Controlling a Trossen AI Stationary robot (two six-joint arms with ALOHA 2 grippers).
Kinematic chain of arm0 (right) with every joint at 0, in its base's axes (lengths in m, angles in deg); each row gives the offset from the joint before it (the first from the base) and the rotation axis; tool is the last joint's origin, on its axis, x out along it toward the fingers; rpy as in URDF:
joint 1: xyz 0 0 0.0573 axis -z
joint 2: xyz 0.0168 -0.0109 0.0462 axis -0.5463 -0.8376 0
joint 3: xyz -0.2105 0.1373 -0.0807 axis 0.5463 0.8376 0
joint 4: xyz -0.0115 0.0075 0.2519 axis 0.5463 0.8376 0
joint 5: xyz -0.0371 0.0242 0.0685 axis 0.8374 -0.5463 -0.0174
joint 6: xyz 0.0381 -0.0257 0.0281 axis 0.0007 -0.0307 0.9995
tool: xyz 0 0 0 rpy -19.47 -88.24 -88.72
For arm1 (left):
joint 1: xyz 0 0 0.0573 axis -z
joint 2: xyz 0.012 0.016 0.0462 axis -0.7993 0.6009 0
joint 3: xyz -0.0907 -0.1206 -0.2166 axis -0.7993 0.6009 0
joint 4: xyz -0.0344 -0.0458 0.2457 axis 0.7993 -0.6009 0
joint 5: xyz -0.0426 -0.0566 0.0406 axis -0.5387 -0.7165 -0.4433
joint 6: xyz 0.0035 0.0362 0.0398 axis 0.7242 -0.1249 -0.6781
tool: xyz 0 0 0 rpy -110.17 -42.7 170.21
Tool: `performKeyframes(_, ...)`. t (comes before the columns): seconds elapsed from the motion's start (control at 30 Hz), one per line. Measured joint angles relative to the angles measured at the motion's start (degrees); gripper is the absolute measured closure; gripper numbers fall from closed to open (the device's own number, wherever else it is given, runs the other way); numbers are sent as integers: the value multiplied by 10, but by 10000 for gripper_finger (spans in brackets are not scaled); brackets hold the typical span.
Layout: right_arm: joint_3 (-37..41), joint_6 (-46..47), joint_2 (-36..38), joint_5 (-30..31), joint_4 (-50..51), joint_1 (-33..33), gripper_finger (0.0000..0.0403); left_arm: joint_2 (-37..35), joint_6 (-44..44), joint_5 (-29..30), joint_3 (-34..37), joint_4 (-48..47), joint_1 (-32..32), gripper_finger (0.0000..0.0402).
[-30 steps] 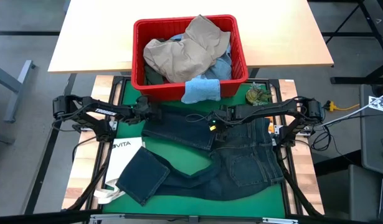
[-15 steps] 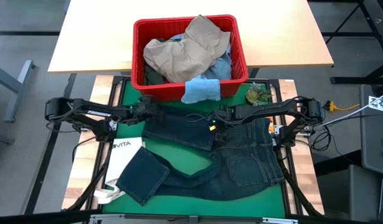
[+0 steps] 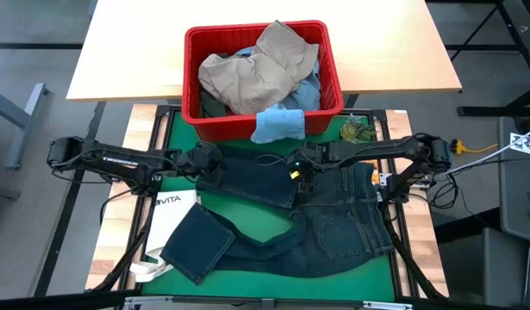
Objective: Fold Laundry from Bin
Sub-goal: Fold the dark blue pants
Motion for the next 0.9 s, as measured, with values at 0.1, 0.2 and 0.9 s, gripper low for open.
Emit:
performKeyframes(0.1, -11, 0, 6, -4, 8, -1, 257, 0, 0, -25, 0, -11, 23, 366)
performKeyframes(0.2, -13, -2, 7, -8, 2, -17, 258, 0, 4, -44, 0, -29, 46, 374)
performKeyframes(0.9, -12, -43, -120, 70, -104, -162, 258, 2, 66, -10, 0, -166, 150, 397)
